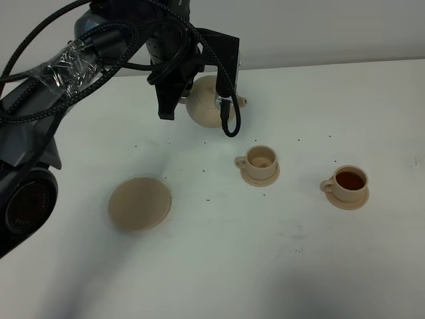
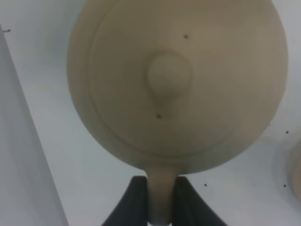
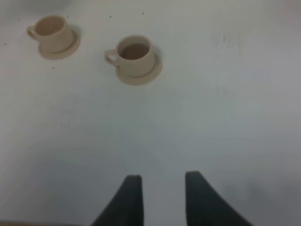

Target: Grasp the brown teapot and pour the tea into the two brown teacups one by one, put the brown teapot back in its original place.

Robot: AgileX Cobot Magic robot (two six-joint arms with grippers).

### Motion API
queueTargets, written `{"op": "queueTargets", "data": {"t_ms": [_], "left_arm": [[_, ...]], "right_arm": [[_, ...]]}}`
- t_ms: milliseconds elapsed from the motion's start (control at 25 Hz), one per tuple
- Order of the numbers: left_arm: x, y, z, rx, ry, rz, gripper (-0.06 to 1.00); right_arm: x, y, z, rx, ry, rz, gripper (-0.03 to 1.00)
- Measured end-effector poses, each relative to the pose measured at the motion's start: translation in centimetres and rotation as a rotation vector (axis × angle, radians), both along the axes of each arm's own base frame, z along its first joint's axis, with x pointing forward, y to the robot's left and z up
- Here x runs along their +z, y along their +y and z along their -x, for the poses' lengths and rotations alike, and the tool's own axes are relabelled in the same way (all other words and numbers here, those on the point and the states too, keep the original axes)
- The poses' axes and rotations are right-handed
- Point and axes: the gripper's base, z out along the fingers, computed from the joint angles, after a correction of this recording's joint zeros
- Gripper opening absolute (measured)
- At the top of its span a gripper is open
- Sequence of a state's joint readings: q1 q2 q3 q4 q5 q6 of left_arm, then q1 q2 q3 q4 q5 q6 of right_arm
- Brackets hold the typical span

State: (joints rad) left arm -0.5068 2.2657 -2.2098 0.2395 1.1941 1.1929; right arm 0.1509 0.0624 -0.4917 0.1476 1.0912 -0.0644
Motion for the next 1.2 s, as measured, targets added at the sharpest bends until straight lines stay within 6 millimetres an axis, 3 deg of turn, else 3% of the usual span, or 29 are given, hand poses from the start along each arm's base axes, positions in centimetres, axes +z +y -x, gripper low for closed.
{"op": "queueTargets", "data": {"t_ms": [160, 480, 1200], "left_arm": [[-0.5, -0.1, -0.1, -0.018, 0.011, -0.008, 0.13], [-4.2, -0.9, -0.6, -0.023, 0.101, -0.002, 0.13], [-4.4, -0.4, -0.9, -0.014, 0.098, -0.022, 0.13]], "right_arm": [[0.0, 0.0, 0.0, 0.0, 0.0, 0.0, 0.24], [0.0, 0.0, 0.0, 0.0, 0.0, 0.001, 0.24], [0.0, 0.0, 0.0, 0.0, 0.0, -0.001, 0.24]]}}
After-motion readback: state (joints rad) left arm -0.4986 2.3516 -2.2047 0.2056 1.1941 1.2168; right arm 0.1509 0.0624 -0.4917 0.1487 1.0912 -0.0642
